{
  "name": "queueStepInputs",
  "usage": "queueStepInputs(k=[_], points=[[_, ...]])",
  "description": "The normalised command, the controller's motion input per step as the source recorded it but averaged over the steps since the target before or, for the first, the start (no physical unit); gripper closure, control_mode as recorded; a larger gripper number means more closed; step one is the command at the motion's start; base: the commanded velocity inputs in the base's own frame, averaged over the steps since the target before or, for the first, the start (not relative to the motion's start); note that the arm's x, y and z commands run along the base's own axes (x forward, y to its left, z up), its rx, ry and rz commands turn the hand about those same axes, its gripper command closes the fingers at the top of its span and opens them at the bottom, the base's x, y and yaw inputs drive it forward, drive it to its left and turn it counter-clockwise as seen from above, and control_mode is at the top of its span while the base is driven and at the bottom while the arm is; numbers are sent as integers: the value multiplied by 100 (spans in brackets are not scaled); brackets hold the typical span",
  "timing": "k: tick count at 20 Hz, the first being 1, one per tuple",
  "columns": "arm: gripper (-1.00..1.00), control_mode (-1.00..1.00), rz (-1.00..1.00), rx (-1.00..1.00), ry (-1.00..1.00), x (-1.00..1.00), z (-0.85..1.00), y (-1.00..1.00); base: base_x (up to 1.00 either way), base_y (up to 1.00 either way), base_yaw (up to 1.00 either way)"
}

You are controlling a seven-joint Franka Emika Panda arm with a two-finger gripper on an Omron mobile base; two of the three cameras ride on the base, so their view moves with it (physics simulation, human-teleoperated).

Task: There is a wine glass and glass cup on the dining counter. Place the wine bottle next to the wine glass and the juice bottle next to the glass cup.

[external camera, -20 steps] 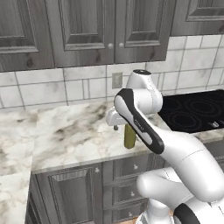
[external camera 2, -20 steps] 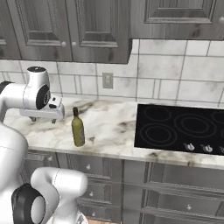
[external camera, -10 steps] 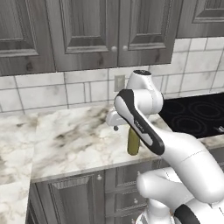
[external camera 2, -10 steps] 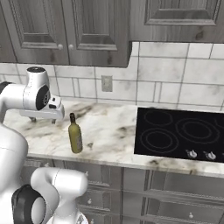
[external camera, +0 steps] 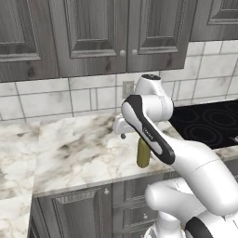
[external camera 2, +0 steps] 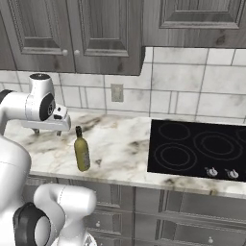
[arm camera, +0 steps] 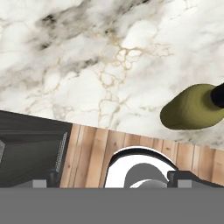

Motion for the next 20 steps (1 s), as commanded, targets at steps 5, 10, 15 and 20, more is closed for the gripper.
queueStepInputs(k=[5, 10, 15, 20], points=[[-100, 100, 0, 0, 0, 0, 0, 0, 0, 0, 0], [-100, 100, 0, 0, 0, 0, 0, 0, 0, 0, 0], [-100, -100, 0, 1, 0, -2, 0, 0, -2, 0, 0], [-100, -100, 15, 4, 0, -19, 11, -1, 0, 0, 0]])
